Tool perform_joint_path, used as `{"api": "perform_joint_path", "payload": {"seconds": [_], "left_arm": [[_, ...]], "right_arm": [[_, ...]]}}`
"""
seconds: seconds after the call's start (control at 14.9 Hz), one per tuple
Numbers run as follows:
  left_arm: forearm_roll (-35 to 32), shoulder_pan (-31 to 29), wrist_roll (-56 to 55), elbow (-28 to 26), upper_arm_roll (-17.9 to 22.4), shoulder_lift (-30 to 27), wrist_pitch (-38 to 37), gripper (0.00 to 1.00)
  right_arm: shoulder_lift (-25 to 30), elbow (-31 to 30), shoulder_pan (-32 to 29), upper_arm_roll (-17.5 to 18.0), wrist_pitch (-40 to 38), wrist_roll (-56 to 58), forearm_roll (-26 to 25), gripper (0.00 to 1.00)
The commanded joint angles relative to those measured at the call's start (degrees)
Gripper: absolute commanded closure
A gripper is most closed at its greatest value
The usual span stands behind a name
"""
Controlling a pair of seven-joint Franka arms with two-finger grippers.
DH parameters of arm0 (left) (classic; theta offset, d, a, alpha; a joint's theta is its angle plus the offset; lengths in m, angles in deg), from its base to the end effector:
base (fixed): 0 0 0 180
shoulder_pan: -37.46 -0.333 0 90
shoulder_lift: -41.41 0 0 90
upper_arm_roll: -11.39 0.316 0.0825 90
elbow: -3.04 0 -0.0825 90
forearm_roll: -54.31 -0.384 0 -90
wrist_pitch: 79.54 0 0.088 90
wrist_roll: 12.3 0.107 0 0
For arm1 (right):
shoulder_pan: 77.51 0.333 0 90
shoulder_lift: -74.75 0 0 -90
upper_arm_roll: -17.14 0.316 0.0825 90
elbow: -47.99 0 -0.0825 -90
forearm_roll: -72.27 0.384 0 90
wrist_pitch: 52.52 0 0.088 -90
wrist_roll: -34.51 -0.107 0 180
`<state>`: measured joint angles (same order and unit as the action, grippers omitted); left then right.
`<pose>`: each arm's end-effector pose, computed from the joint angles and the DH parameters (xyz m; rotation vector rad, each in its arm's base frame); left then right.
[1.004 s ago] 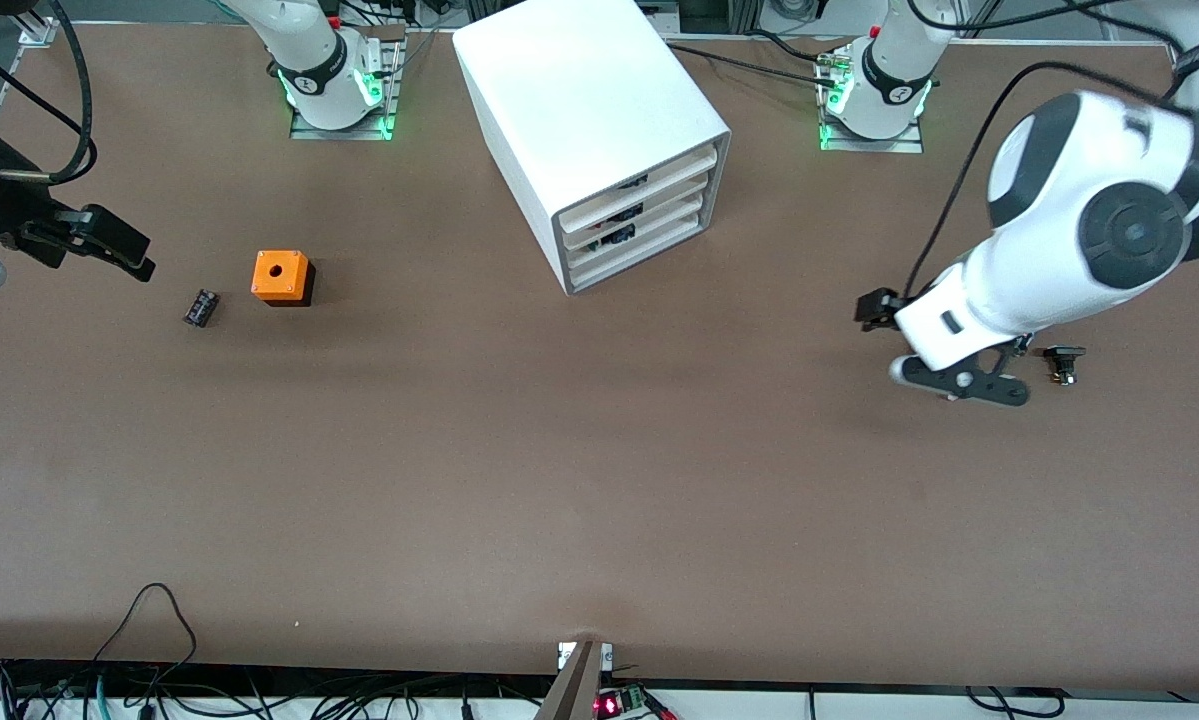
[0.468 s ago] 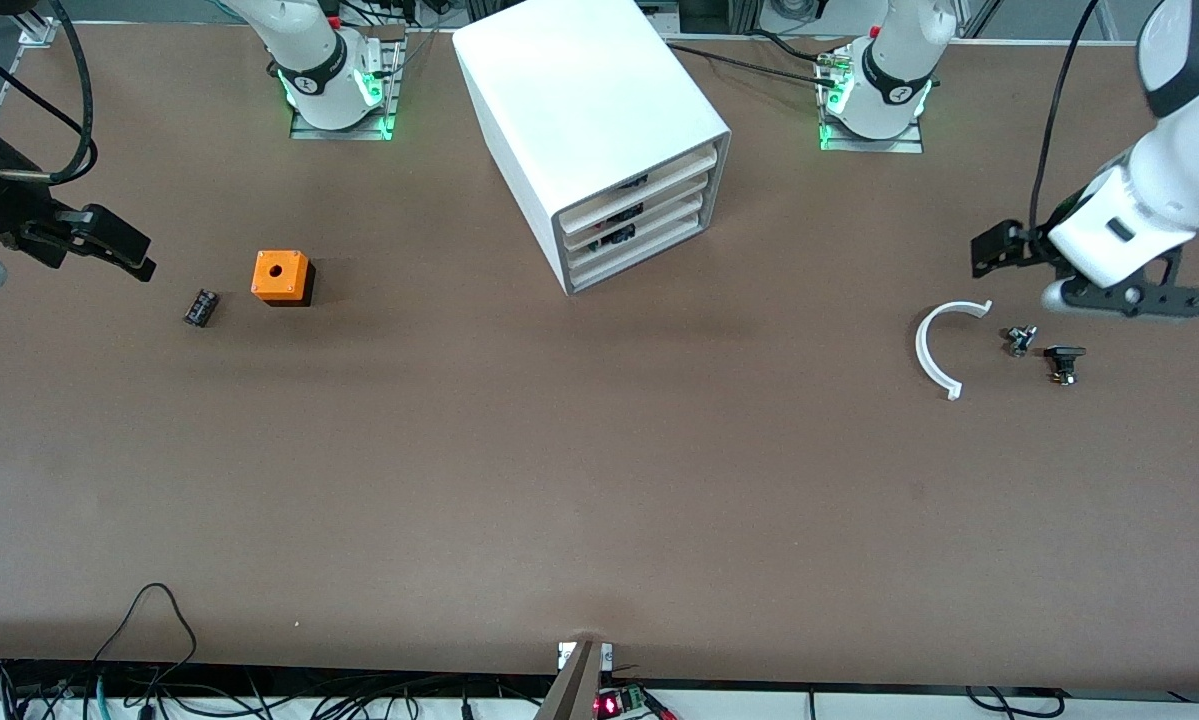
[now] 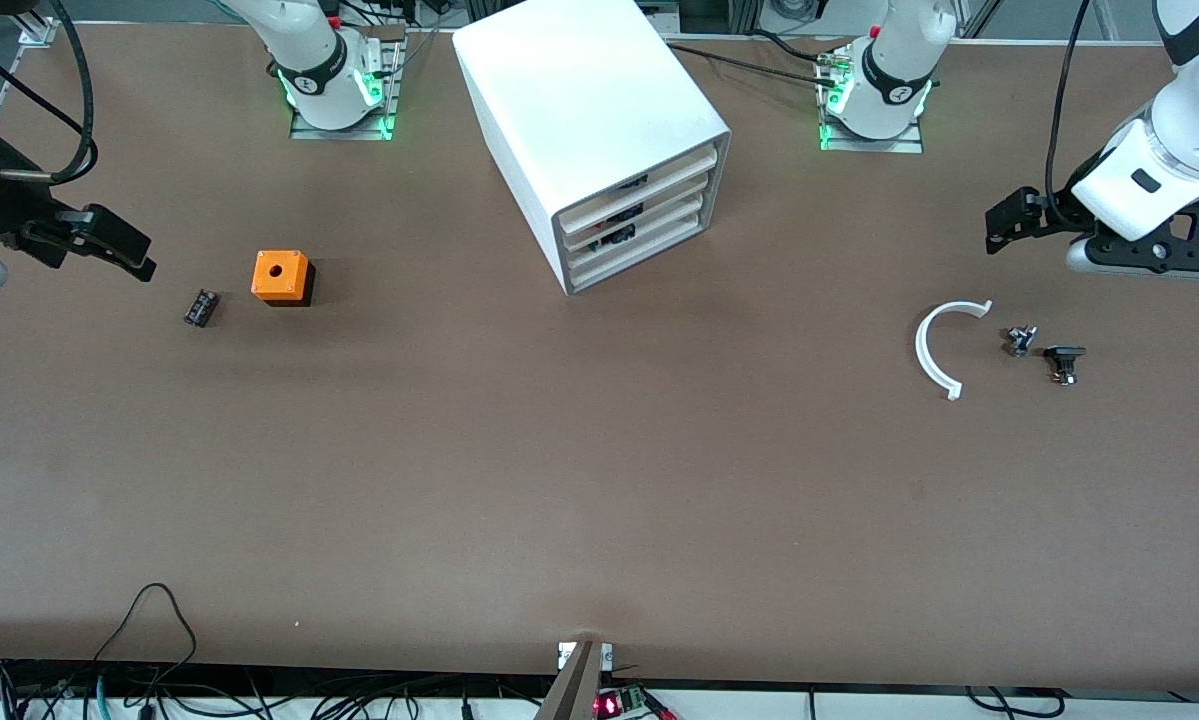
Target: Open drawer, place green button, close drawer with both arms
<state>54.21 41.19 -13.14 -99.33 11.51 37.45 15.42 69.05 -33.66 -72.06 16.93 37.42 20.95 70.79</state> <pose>0.5328 -0.0334 0.5673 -3.1353 0.0761 0.0943 0.5838 0.0509 0.6365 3.1139 -0.2274 0.0763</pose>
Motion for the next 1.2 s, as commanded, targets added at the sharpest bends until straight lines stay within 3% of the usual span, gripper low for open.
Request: {"api": "perform_joint_path", "payload": {"seconds": [0.0,0.47,1.14], "left_arm": [[-0.1,-0.4,1.7,0.2,0.2,-0.2,0.8,0.0],[-0.4,-0.4,5.2,6.5,0.3,4.2,1.0,0.0],[-0.4,-0.8,5.4,6.5,0.1,4.6,-0.3,0.0]], "right_arm": [[-0.6,1.5,-0.1,0.1,-0.6,0.6,0.7,0.0],[-0.6,1.4,-0.1,0.1,-0.6,0.6,0.6,0.0],[-0.6,1.5,-0.1,0.1,-0.6,0.6,0.6,0.0]]}}
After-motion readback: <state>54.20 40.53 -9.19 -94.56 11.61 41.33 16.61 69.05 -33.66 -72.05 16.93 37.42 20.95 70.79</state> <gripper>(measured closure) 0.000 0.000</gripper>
